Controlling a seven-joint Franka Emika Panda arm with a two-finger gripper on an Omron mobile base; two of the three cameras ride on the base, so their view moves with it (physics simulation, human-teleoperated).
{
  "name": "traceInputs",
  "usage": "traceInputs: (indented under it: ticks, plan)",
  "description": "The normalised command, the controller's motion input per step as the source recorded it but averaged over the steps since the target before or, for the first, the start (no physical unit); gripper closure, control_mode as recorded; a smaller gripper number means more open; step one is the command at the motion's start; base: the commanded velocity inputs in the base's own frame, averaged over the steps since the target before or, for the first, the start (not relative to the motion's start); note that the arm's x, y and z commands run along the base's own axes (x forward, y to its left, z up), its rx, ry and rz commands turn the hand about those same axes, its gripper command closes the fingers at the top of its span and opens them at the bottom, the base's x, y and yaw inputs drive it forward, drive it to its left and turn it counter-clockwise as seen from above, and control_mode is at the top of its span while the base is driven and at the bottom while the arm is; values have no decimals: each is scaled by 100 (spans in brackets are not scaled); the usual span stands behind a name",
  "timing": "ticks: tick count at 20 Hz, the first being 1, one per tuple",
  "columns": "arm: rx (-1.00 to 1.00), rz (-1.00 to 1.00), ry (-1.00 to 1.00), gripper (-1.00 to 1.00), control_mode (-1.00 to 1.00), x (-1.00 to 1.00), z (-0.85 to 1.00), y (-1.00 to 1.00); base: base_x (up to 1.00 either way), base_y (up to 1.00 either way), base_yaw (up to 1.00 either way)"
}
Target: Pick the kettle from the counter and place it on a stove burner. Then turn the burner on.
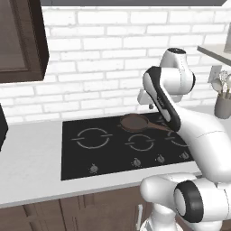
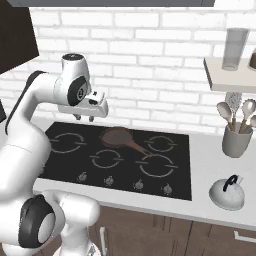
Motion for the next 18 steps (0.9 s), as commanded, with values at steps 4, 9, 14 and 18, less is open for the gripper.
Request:
traceInputs:
  ticks: [4, 9, 14, 18]
  plan:
    - [-2, 0, -4, -100, -100, -13, 0, -24, 0, 0, 0]
    - [0, -4, -8, -100, -100, -31, 0, -81, 0, 0, 0]
    - [7, -13, -1, -100, -100, -24, -2, -100, 0, 0, 0]
    - [10, -19, 0, -100, -100, -41, -1, -100, 0, 0, 0]
